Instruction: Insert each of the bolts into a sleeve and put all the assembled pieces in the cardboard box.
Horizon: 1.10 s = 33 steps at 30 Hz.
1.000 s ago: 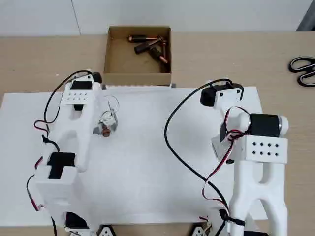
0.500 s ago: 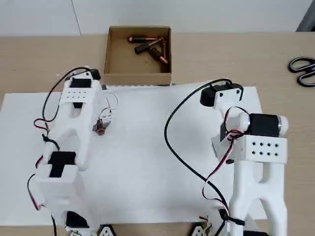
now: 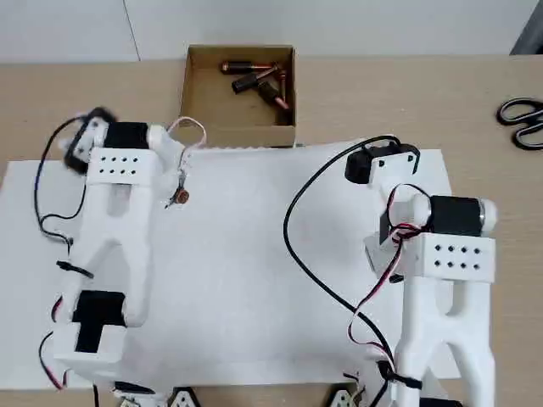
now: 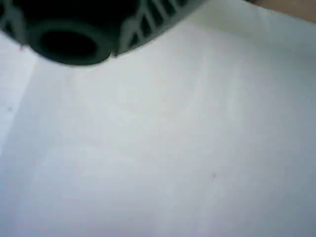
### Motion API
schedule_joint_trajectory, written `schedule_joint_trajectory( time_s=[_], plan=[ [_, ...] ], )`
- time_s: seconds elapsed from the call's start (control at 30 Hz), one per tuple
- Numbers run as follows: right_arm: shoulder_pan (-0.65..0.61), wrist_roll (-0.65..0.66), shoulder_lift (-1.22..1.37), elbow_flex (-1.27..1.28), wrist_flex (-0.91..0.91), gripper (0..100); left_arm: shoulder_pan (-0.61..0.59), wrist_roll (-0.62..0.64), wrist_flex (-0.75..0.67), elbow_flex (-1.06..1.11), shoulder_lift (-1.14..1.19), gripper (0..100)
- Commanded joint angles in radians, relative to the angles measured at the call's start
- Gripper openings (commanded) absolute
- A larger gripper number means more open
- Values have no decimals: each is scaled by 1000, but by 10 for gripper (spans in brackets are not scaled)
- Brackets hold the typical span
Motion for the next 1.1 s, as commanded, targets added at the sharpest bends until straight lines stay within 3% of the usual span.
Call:
schedule_joint_trajectory(
  time_s=[0.0, 0.27, 0.93, 1.07],
  plan=[
    [12, -8, -28, -5, 12, 3, -34, 304, 64, -30, -37, 7],
    [10, -8, -28, -5, 12, 3, -37, 379, 66, -27, 2, 7],
    [10, -6, -28, -5, 12, 3, -38, 373, 63, -28, -8, 9],
    [10, -6, -28, -5, 12, 3, -38, 249, 61, -28, -6, 75]
  ],
)
